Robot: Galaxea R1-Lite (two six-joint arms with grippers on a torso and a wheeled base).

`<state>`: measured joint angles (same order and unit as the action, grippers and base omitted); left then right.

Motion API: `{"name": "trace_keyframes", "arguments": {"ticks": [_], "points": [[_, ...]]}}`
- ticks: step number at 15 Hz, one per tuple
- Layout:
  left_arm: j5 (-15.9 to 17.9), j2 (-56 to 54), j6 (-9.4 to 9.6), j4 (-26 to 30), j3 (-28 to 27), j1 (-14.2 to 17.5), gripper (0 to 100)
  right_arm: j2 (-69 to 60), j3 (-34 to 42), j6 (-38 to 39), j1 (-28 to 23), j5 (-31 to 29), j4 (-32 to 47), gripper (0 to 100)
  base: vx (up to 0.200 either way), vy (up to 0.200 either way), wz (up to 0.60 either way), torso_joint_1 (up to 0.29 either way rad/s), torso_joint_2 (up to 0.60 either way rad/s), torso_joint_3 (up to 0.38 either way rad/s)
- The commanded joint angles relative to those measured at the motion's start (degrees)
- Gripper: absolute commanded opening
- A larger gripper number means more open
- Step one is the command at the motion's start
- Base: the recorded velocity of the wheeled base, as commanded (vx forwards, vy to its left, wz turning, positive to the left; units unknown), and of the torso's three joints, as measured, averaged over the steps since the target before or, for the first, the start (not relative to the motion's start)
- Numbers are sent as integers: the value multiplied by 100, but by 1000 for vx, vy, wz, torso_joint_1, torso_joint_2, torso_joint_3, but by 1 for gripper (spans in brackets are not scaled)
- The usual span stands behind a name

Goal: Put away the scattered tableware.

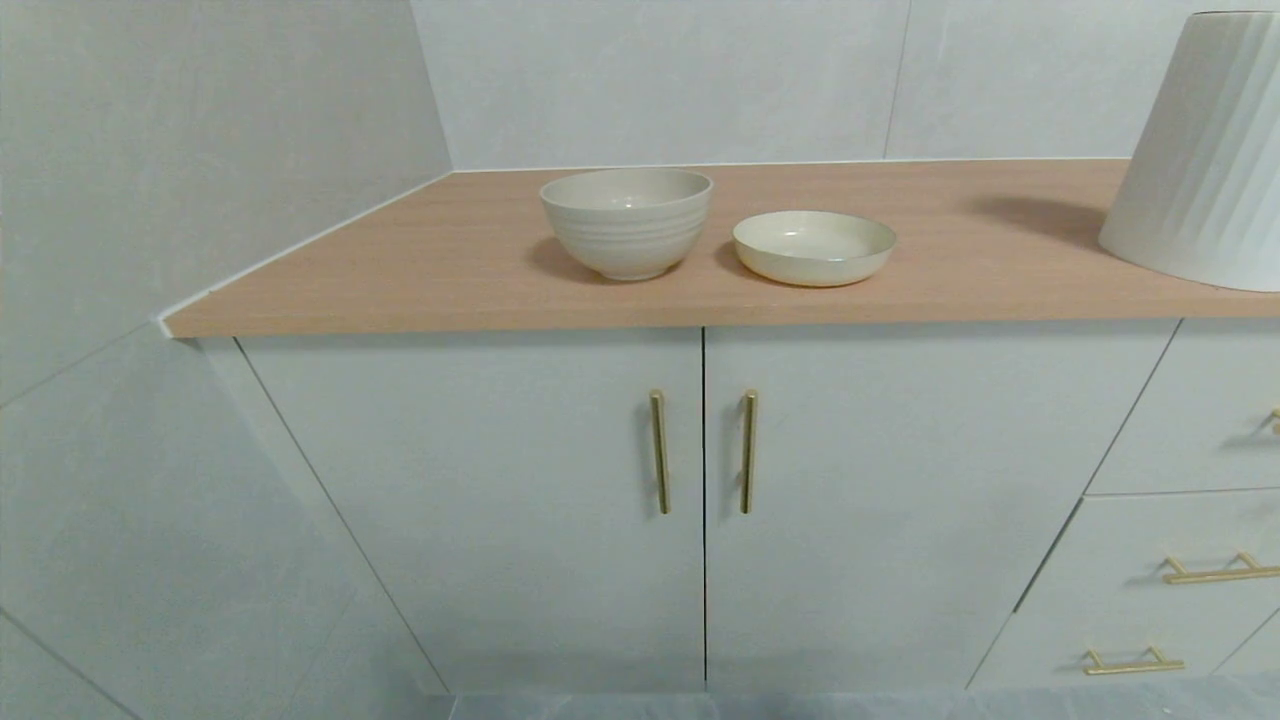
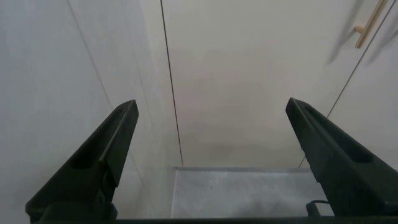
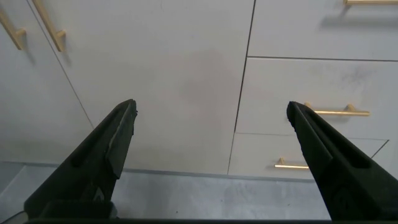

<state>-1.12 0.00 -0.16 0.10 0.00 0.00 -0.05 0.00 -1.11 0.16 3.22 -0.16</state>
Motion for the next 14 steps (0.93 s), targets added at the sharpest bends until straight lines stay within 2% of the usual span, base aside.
{"name": "trace_keyframes", "arguments": {"ticks": [1, 9, 10, 11, 13, 14], "points": [[-2, 0, -2, -1, 0, 0, 100, 5, 0, -3, 2, 3, -2, 100, 0, 0, 0, 0, 0, 0], [-2, 0, 7, -1, 0, 0, 100, 5, -35, 14, 2, -49, -46, 100, 0, 0, 0, 0, 0, 0], [-2, 0, 7, -1, 0, 0, 100, 5, -536, 190, 11, -93, -134, 100, 0, 0, 0, 0, 0, 0], [-2, 0, 7, -1, 0, 0, 100, 137, -976, 568, 37, 12, -11, 100, 0, 0, 0, 0, 0, 0], [-2, 0, 7, -1, 0, 0, 100, 348, -1081, 506, 63, 425, 341, 100, 0, 0, 0, 0, 0, 0], [-2, 0, 7, -1, 0, 0, 100, 620, -1063, 480, 142, 917, 508, 100, 0, 0, 0, 0, 0, 0]]}}
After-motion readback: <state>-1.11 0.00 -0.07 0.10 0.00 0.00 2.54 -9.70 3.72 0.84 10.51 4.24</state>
